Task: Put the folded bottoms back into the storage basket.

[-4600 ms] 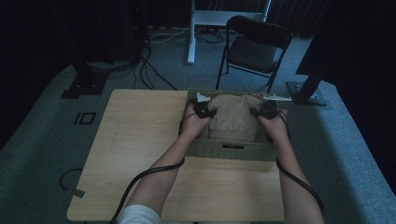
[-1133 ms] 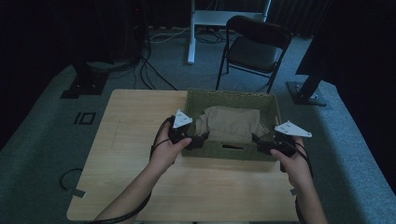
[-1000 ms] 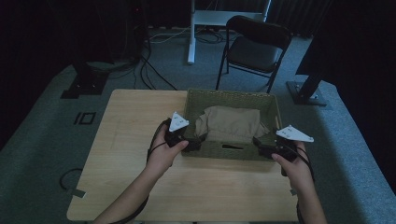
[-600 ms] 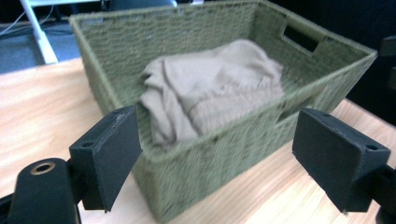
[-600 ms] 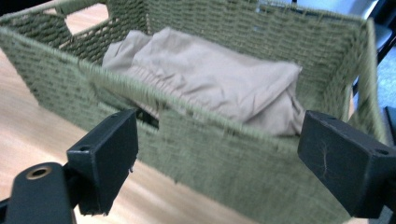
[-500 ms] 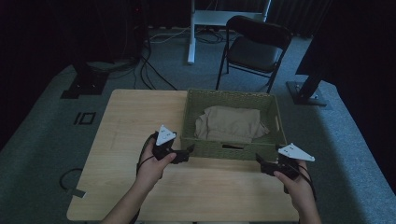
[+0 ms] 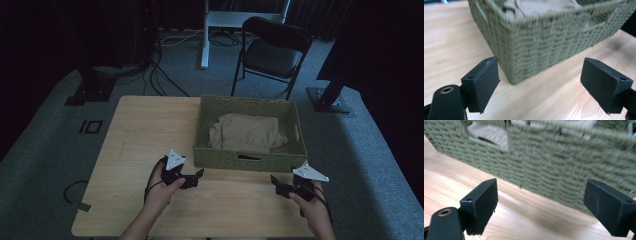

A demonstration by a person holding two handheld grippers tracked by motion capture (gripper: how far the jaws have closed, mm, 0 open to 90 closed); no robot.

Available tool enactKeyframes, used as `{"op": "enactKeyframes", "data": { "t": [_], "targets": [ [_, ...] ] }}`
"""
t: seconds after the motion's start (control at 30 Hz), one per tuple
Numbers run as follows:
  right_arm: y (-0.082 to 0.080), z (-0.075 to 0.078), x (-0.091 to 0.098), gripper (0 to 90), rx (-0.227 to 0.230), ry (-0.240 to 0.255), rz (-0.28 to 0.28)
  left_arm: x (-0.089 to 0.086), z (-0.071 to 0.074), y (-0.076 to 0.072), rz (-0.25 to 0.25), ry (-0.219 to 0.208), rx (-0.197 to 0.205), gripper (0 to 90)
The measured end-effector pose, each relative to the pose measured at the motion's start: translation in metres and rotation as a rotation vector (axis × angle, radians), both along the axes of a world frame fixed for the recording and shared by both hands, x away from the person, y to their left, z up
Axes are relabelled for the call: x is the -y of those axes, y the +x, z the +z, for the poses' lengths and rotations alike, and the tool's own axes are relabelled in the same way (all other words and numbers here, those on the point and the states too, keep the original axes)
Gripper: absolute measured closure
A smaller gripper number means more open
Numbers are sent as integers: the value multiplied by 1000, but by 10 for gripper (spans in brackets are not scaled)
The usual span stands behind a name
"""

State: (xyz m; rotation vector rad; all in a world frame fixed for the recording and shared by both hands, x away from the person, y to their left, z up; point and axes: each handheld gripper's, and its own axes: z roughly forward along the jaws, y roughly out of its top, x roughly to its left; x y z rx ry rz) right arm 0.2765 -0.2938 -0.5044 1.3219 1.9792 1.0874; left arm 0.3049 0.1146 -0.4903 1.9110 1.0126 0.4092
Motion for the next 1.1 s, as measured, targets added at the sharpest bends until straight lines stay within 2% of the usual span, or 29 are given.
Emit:
{"op": "enactKeyframes", "data": {
  "t": [0.3, 0.37, 0.5, 0.53, 0.57, 0.63, 0.7, 0.73, 0.9, 0.97, 1.03, 1.1],
  "targets": [
    [1, -20, 6, 122, -39, -8, -43, -4, -25, -2, 20, 5, -48, 163],
    [1, -25, 8, 122, -51, -19, -54, -6, -33, -4, 30, 23, -59, 163],
    [2, -31, 10, 122, -69, -29, -66, -8, -41, -4, 35, 42, -75, 163],
    [2, -35, 11, 122, -81, -37, -71, -9, -43, -5, 40, 55, -80, 163],
    [2, -37, 11, 122, -86, -47, -74, -10, -48, -5, 63, 93, -85, 163],
    [2, -40, 12, 122, -100, -55, -74, -11, -52, -4, 83, 96, -105, 163],
    [2, -41, 12, 127, -108, -55, -74, -11, -54, -4, 98, 108, -108, 163],
    [3, -44, 12, 128, -122, -63, -80, -12, -57, -4, 105, 151, -96, 163],
    [3, -49, 15, 132, -149, -85, -92, -16, -60, -4, 140, 156, -109, 163],
    [3, -51, 17, 135, -160, -78, -97, -16, -60, -4, 155, 180, -104, 163],
    [2, -51, 18, 139, -171, -62, -107, -15, -61, -4, 142, 222, -106, 161],
    [2, -51, 18, 140, -171, -61, -112, -15, -61, -4, 140, 227, -108, 152]
  ]
}}
